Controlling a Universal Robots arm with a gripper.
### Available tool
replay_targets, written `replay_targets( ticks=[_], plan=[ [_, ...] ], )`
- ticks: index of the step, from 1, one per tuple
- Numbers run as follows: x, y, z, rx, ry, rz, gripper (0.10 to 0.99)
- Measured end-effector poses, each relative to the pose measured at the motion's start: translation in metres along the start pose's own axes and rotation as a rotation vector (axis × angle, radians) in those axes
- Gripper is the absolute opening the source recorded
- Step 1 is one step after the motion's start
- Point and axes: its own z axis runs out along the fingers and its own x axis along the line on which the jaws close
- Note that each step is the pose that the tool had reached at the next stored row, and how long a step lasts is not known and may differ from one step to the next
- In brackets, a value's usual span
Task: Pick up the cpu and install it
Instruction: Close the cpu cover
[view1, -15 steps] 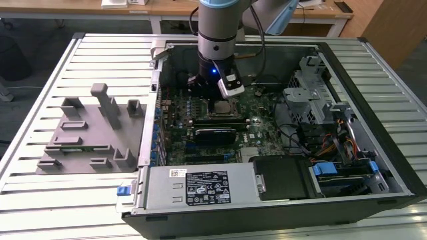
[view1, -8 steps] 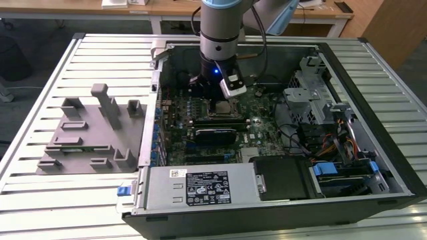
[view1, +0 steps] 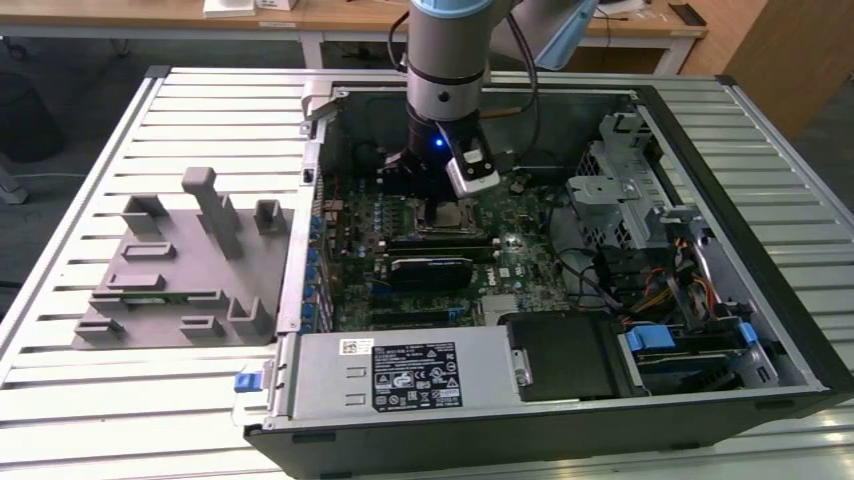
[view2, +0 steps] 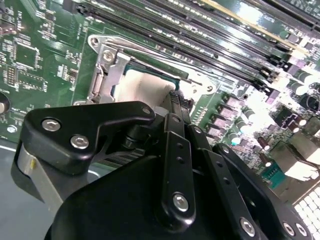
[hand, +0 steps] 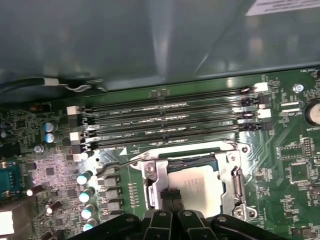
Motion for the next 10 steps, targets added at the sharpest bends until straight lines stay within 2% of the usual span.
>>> replay_targets(
  ticks=[10],
  plan=[
    [-0.0053,0.0007,-0.0005,0.0,0.0003,0.0,0.106]
  ],
)
